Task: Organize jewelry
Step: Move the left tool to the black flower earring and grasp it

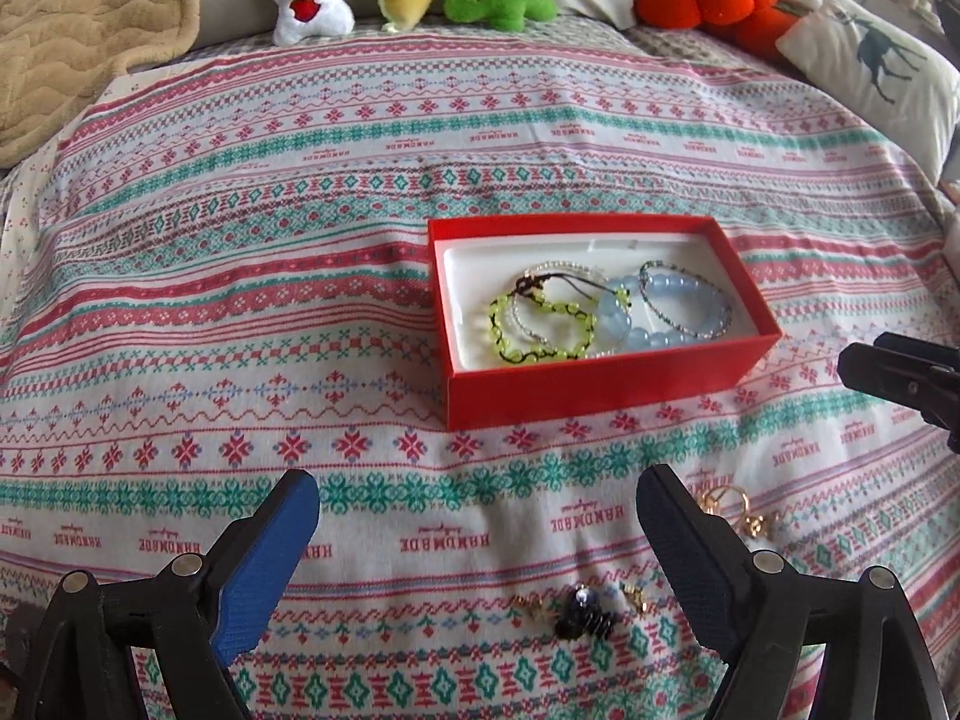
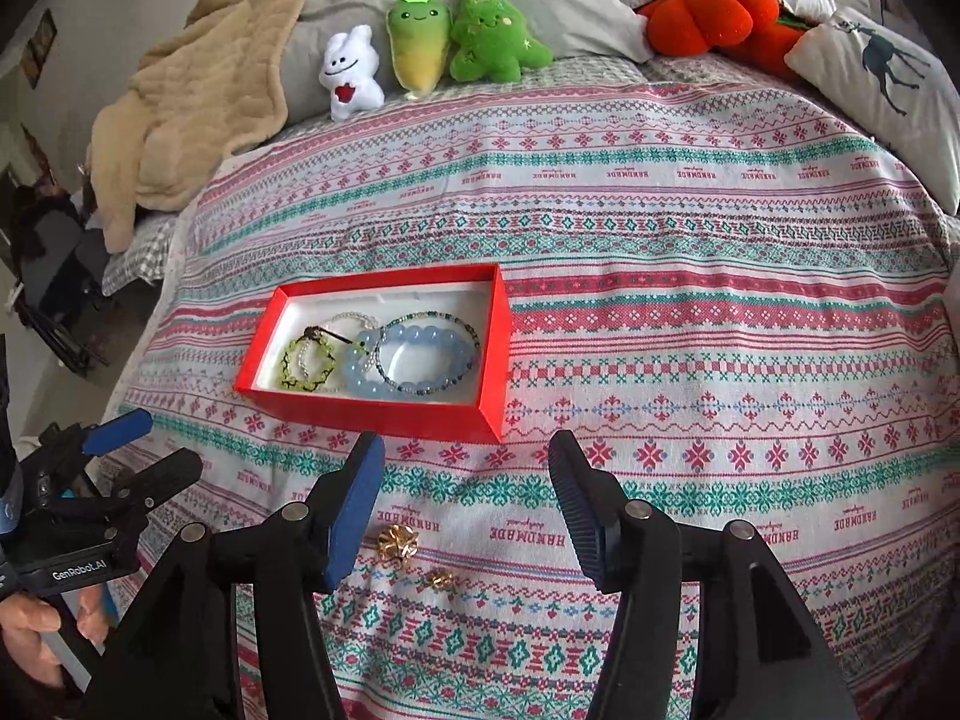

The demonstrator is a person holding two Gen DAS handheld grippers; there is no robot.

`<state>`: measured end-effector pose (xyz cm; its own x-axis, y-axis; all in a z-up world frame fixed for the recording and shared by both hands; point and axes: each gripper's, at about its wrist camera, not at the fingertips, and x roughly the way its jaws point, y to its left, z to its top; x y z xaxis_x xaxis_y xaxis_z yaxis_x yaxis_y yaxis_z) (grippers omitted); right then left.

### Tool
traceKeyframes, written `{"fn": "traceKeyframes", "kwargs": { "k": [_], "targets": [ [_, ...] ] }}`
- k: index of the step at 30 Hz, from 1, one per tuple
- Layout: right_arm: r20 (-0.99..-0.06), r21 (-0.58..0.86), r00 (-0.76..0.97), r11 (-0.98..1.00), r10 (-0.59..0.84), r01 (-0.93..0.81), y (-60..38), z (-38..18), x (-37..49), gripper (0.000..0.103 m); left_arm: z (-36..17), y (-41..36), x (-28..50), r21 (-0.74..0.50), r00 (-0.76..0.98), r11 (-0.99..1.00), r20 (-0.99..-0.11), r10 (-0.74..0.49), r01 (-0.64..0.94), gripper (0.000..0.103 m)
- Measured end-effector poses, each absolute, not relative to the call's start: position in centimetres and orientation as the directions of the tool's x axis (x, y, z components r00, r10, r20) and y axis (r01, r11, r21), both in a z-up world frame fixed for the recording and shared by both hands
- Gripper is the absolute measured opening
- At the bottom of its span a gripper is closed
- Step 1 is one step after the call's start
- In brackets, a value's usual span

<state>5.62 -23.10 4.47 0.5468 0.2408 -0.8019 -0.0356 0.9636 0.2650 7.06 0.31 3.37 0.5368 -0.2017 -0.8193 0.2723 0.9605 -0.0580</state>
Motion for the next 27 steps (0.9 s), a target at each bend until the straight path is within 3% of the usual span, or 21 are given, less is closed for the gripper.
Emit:
{"fn": "traceKeyframes", "kwargs": {
  "k": [15, 24, 27],
  "targets": [
    [-0.878, 0.203, 0.432, 0.978, 0.207, -0.056, -21.8, 1.8, 1.7, 0.063, 0.5, 2.8, 4.7, -0.099, 0.415, 0.961, -0.887, -0.203, 0.258, 0.09],
    [-0.901, 0.137, 0.406, 0.989, 0.151, -0.063, -22.0, 0.2, 0.7, 0.063, -1.4, 3.2, 2.9, -0.122, 0.406, 0.941, -0.879, -0.25, 0.315, 0.089],
    [-0.909, 0.123, 0.391, 0.989, 0.144, -0.078, -21.8, -0.5, 0.3, 0.063, -1.9, 2.6, 2.0, -0.136, 0.4, 0.919, -0.87, -0.29, 0.369, 0.079]
  ]
}}
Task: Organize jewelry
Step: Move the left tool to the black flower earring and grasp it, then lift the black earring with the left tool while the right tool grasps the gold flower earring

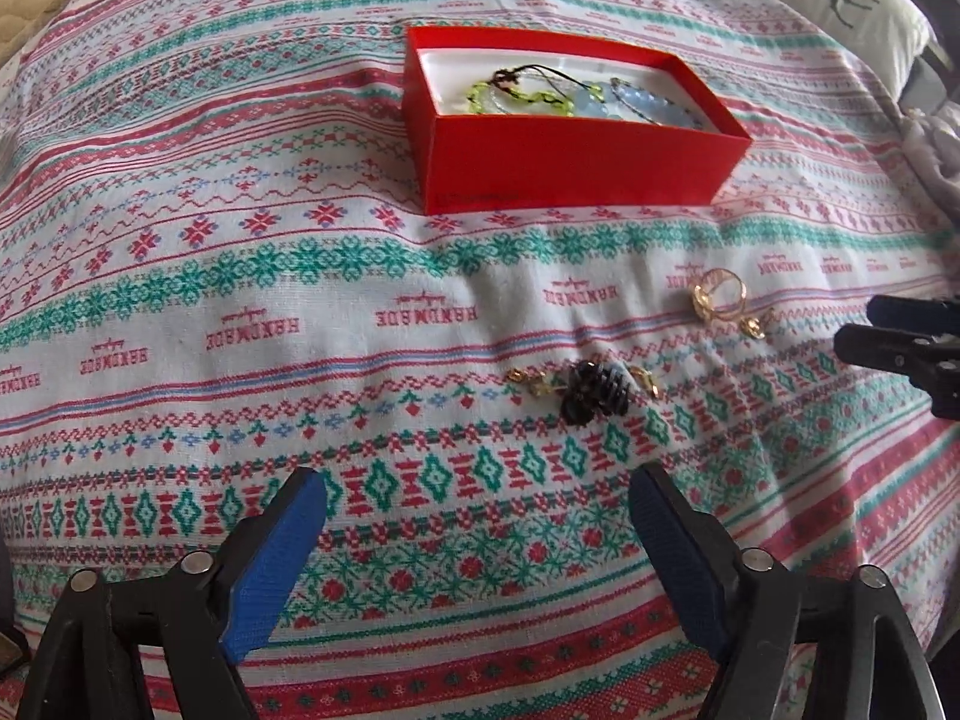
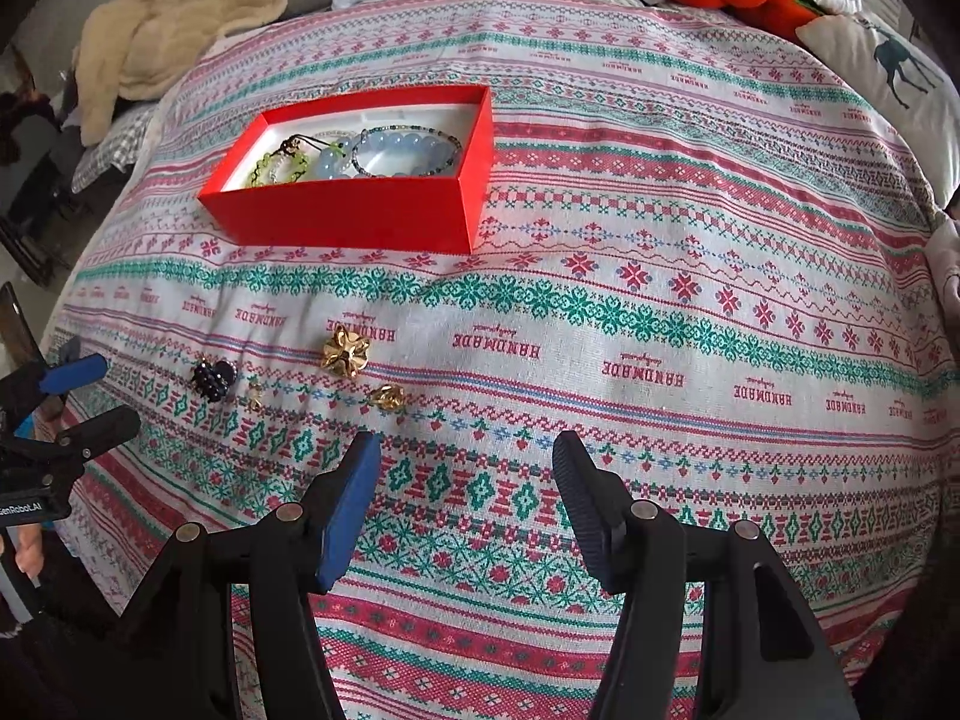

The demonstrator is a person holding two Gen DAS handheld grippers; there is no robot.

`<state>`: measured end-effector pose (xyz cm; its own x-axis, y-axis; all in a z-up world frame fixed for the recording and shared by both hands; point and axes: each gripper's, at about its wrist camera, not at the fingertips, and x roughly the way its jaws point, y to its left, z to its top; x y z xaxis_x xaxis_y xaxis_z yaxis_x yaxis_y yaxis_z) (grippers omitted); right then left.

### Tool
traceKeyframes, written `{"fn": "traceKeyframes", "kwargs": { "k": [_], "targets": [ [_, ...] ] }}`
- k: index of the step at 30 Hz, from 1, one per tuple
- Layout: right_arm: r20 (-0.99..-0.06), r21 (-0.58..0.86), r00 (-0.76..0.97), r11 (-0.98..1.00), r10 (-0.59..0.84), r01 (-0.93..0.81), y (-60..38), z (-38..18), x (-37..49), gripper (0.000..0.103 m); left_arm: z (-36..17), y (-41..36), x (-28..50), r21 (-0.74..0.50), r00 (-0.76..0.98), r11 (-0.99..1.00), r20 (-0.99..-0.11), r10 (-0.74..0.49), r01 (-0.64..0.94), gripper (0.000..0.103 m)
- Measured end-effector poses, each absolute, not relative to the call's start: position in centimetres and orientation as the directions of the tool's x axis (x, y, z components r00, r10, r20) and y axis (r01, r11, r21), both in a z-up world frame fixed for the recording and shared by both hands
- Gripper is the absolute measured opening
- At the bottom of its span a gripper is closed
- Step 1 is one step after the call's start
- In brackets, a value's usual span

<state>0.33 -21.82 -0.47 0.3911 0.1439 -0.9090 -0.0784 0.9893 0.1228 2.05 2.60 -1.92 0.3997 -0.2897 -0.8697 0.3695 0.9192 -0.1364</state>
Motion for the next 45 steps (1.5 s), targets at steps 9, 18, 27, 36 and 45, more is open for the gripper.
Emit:
{"fn": "traceKeyframes", "kwargs": {
  "k": [9, 18, 27, 36, 45],
  "targets": [
    [-0.922, 0.098, 0.364, 0.989, 0.132, -0.11, -21.0, -1.4, -0.2, 0.063, -3.4, -0.6, 1.3, -0.162, 0.347, 0.854, -0.864, -0.365, 0.495, 0.048],
    [-0.928, 0.099, 0.348, 0.988, 0.134, -0.114, -20.9, -1.8, -0.1, 0.063, -4.1, -2.3, 2.7, -0.188, 0.355, 0.847, -0.847, -0.396, 0.496, 0.043],
    [-0.928, 0.097, 0.348, 0.989, 0.132, -0.116, -20.9, -1.7, 0.0, 0.063, -4.1, -3.5, 3.9, -0.19, 0.396, 0.845, -0.818, -0.418, 0.5, 0.043],
    [-0.928, 0.098, 0.35, 0.989, 0.132, -0.115, -21.0, -1.7, -0.1, 0.063, -4.1, -4.1, 5.1, -0.176, 0.409, 0.866, -0.825, -0.389, 0.467, 0.02],
    [-0.925, 0.103, 0.353, 0.987, 0.14, -0.122, -20.4, -1.5, 0.5, 0.063, -3.4, -2.8, 4.4, -0.188, 0.416, 0.865, -0.816, -0.402, 0.466, 0.02]
  ]
}}
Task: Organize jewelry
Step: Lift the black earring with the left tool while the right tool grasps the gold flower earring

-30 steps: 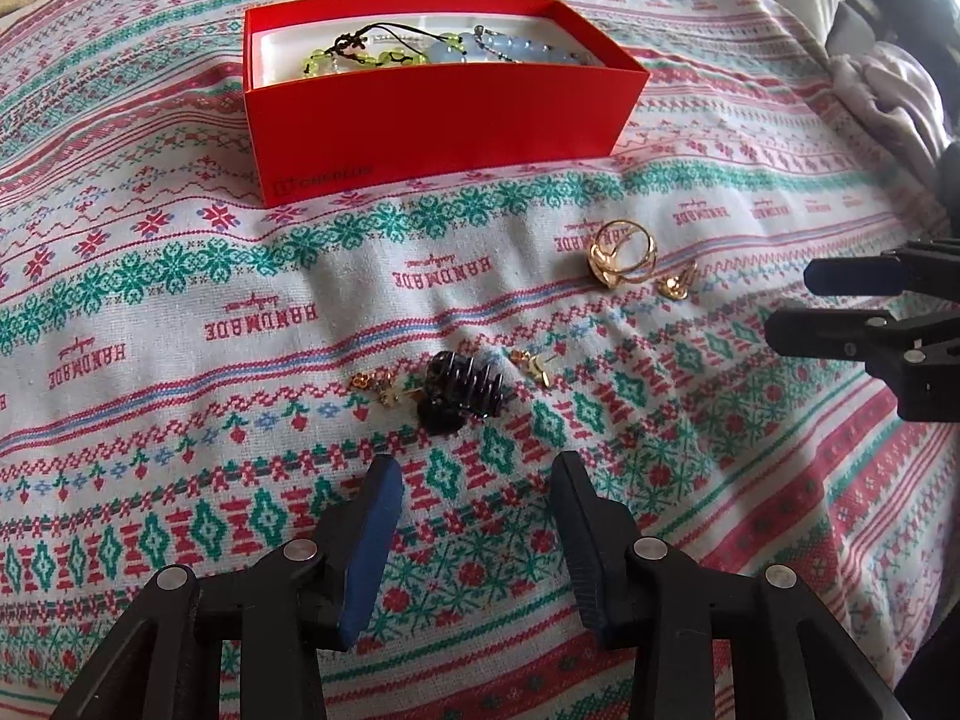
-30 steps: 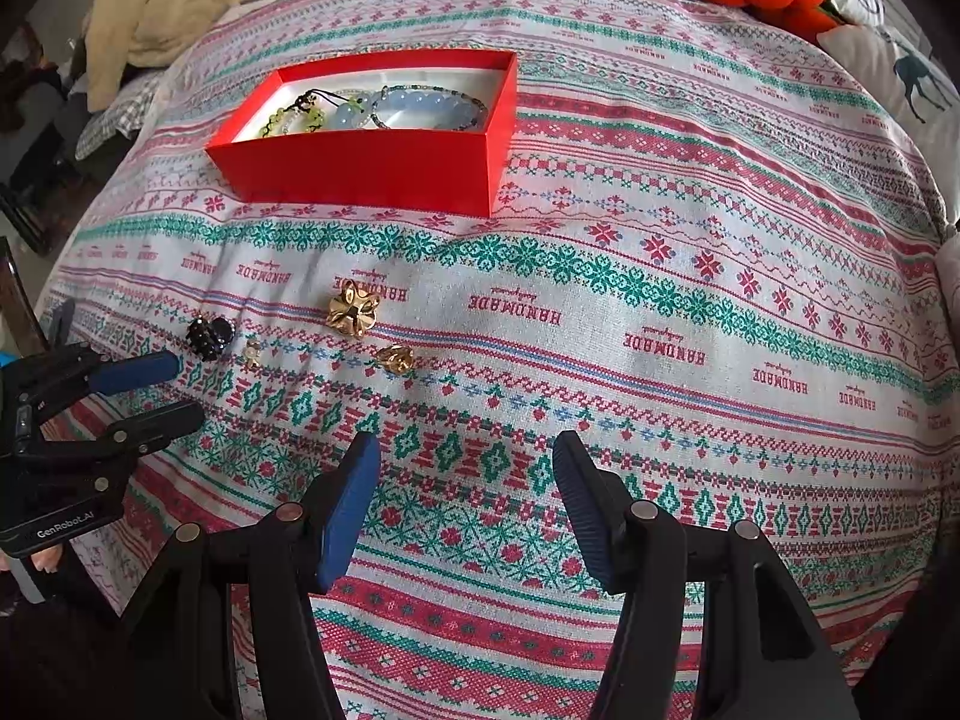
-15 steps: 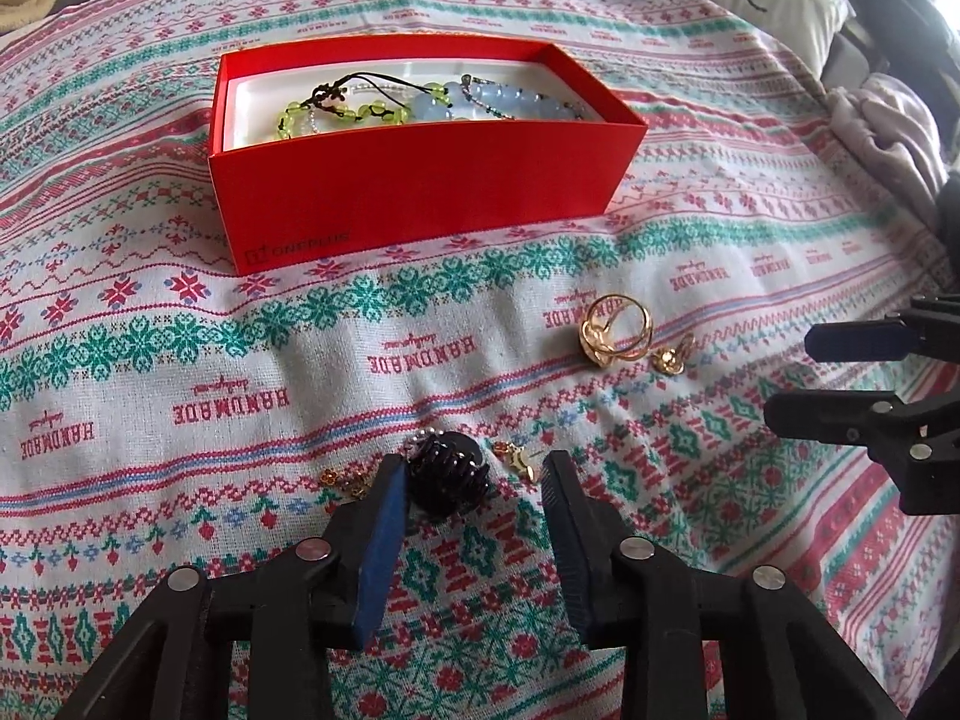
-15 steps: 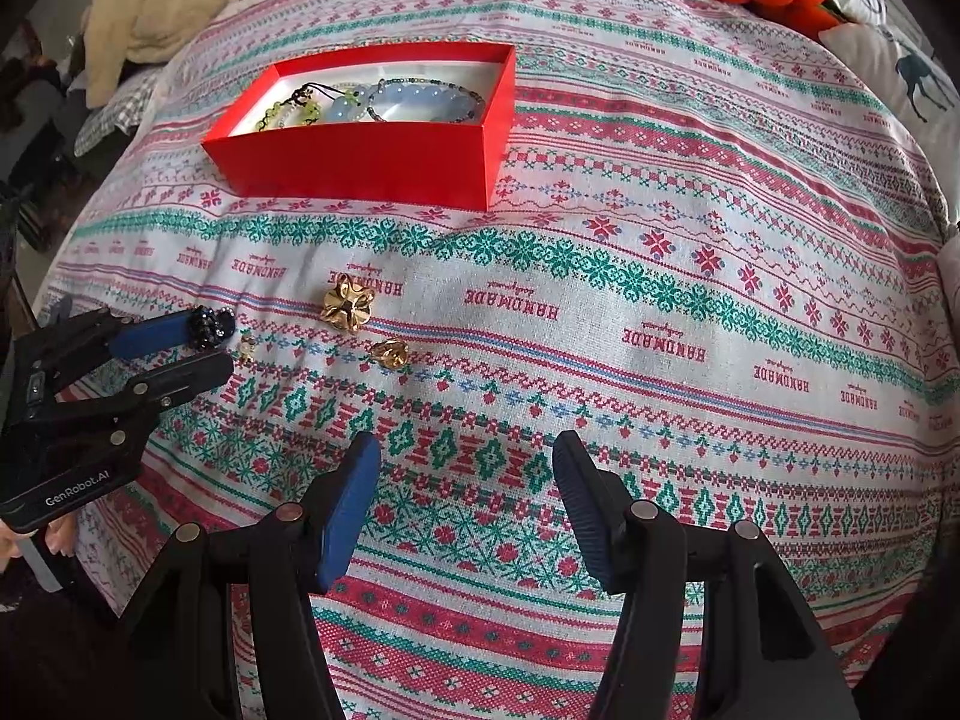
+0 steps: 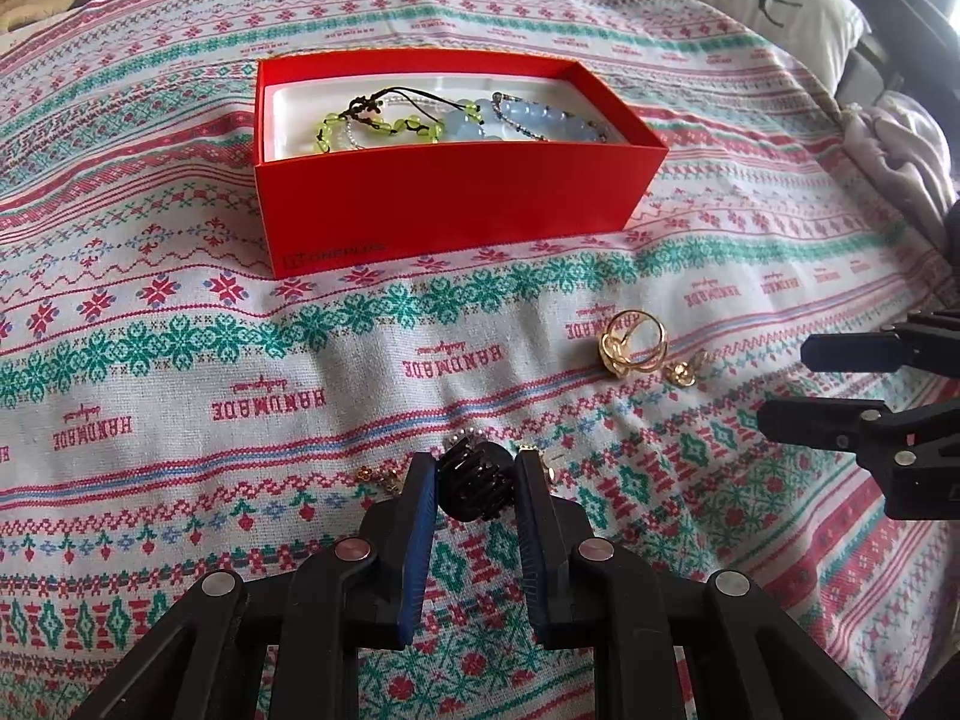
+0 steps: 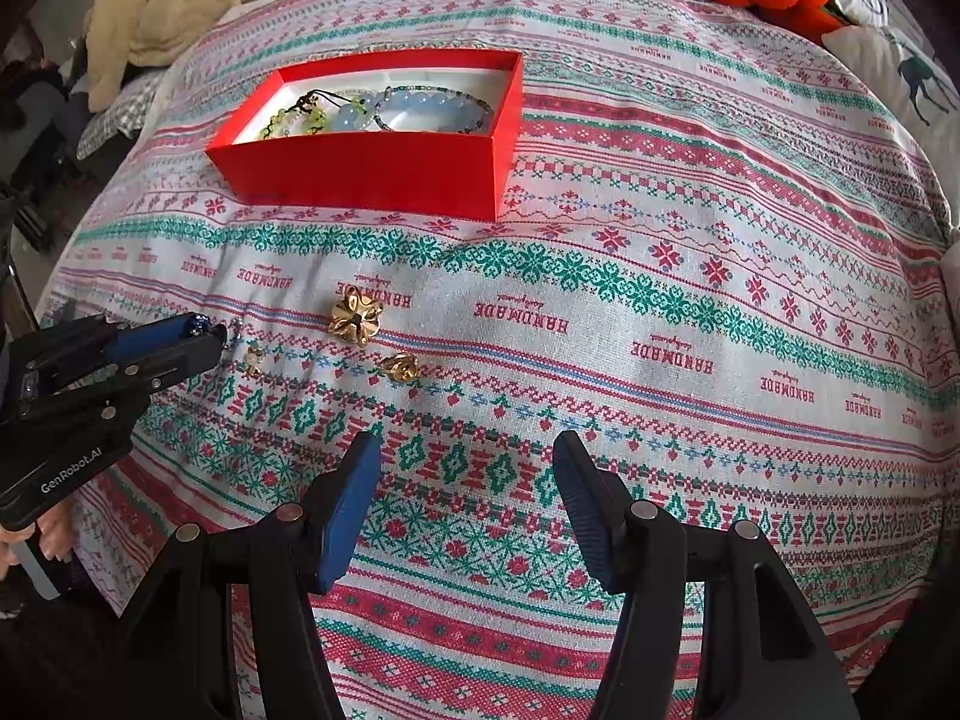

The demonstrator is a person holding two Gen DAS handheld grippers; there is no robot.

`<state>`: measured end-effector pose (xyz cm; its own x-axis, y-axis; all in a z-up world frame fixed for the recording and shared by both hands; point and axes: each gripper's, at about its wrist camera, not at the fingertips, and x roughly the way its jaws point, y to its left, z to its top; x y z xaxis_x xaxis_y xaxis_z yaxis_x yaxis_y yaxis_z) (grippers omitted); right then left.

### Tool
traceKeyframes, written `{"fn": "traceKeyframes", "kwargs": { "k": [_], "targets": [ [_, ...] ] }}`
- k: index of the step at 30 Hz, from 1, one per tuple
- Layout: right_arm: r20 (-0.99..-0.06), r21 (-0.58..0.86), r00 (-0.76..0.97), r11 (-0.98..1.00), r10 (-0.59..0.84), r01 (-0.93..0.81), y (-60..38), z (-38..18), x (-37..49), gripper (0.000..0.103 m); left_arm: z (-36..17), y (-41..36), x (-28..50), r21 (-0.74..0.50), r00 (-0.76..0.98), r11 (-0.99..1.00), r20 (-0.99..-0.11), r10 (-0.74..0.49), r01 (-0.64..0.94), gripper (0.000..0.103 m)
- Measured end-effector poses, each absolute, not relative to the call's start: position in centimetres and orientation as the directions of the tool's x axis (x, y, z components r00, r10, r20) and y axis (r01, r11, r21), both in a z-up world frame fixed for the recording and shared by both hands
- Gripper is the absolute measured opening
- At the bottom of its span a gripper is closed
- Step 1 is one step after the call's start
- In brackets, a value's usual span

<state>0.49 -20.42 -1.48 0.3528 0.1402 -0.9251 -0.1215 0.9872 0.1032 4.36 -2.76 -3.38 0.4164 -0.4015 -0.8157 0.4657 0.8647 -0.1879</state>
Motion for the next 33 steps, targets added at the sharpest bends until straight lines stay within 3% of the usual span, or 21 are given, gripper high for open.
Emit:
{"fn": "traceKeyframes", "kwargs": {
  "k": [19, 31, 33],
  "targets": [
    [-0.915, 0.088, 0.372, 0.976, 0.158, -0.198, -15.1, -1.7, 3.9, 0.062, -2.8, 0.9, 2.6, -0.177, 0.43, 0.879, -0.819, -0.381, 0.443, 0.02],
    [-0.926, 0.048, 0.355, 0.974, 0.126, -0.22, -13.2, -2.8, 6.0, 0.034, -2.7, 1.7, 2.8, -0.168, 0.428, 0.896, -0.832, -0.353, 0.411, 0.02],
    [-0.93, 0.054, 0.345, 0.974, 0.13, -0.22, -13.1, -3.0, 6.3, 0.022, -2.7, 1.8, 2.8, -0.166, 0.425, 0.901, -0.838, -0.343, 0.4, 0.02]
  ]
}}
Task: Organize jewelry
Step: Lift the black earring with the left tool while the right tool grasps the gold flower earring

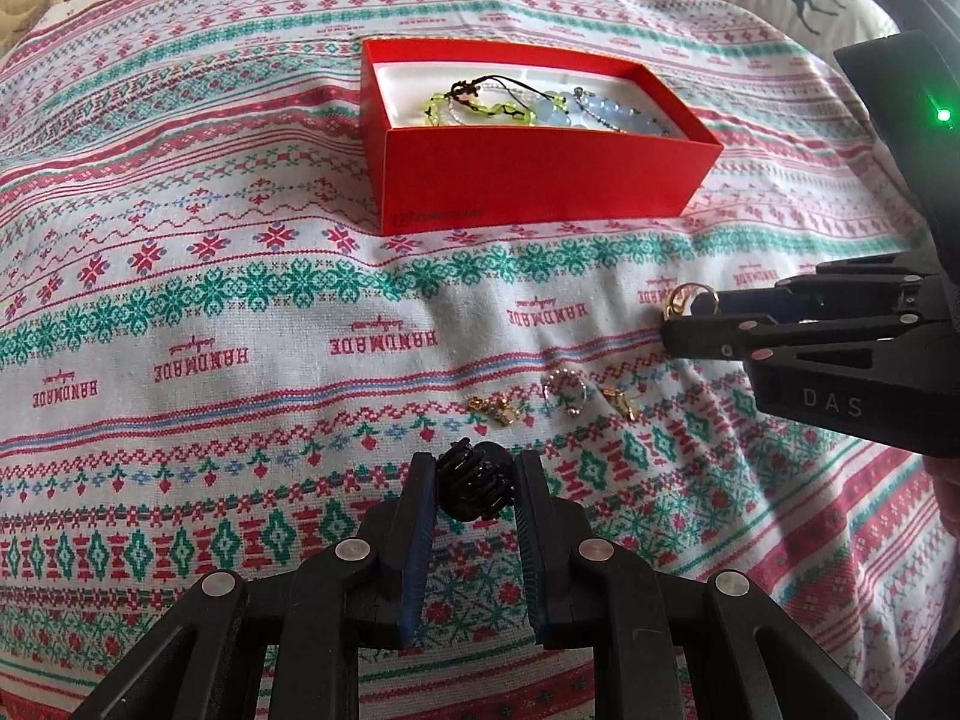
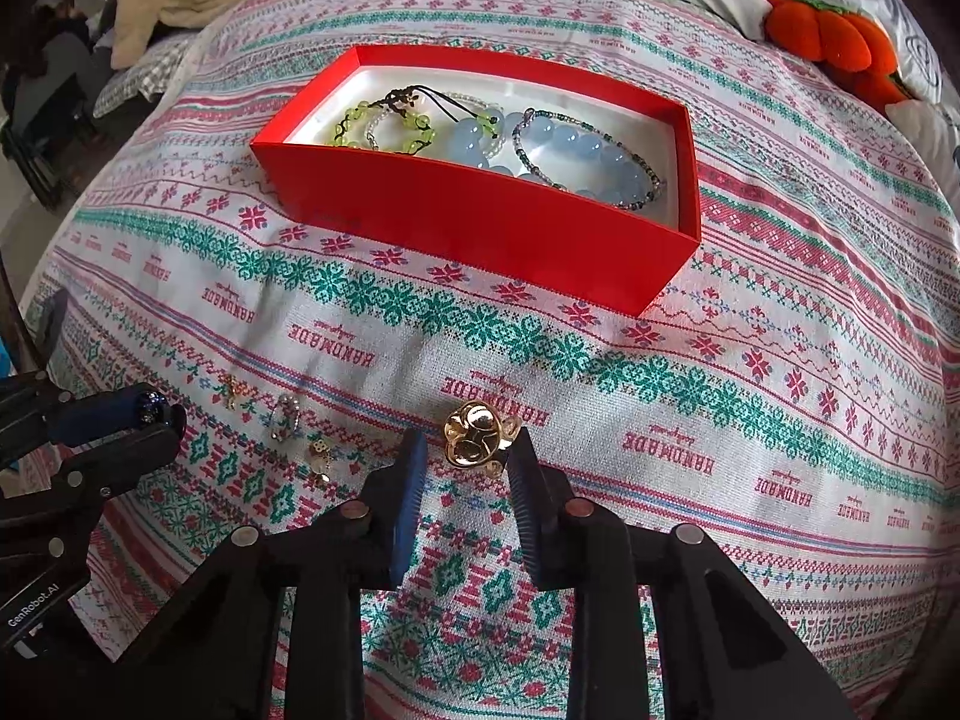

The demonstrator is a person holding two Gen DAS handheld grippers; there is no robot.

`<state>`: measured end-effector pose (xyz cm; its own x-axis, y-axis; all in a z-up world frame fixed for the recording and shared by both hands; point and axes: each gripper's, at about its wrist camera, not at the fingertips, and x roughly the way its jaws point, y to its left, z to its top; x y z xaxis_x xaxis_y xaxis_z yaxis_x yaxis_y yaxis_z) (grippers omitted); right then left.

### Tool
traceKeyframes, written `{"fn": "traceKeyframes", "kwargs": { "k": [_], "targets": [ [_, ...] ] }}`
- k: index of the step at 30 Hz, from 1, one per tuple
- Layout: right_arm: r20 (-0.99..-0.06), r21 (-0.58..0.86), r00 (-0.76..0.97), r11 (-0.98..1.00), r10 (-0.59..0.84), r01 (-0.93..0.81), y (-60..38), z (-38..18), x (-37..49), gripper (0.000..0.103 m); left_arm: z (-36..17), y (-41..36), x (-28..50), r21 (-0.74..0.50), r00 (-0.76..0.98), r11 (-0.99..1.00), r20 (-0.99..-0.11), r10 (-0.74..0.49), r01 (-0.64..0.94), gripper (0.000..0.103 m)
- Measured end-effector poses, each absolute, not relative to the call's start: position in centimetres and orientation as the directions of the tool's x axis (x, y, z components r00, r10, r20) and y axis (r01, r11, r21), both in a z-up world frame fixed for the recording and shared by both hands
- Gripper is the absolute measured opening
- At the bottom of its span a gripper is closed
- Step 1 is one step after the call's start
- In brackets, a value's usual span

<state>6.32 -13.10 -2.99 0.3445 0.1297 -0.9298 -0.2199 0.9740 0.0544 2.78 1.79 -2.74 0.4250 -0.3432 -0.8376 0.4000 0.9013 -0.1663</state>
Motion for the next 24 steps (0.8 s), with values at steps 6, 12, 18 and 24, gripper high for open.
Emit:
{"fn": "traceKeyframes", "kwargs": {
  "k": [6, 12, 18, 24],
  "targets": [
    [-0.929, 0.07, 0.34, 0.972, 0.145, -0.224, -13.0, -2.7, 6.5, 0.018, -2.8, 2.2, 3.2, -0.172, 0.412, 0.913, -0.85, -0.327, 0.371, 0.02],
    [-0.919, 0.101, 0.352, 0.968, 0.179, -0.23, -13.8, -1.3, 5.5, 0.018, -2.6, 2.6, 3.9, -0.18, 0.398, 0.927, -0.864, -0.309, 0.328, 0.02],
    [-0.906, 0.14, 0.363, 0.965, 0.216, -0.223, -14.4, 0.1, 4.8, 0.018, -1.4, 2.8, 4.8, -0.193, 0.407, 0.933, -0.859, -0.31, 0.303, 0.02],
    [-0.889, 0.18, 0.385, 0.962, 0.249, -0.207, -15.1, 1.5, 4.4, 0.018, 0.4, 2.4, 5.2, -0.212, 0.427, 0.93, -0.842, -0.329, 0.299, 0.02]
  ]
}}
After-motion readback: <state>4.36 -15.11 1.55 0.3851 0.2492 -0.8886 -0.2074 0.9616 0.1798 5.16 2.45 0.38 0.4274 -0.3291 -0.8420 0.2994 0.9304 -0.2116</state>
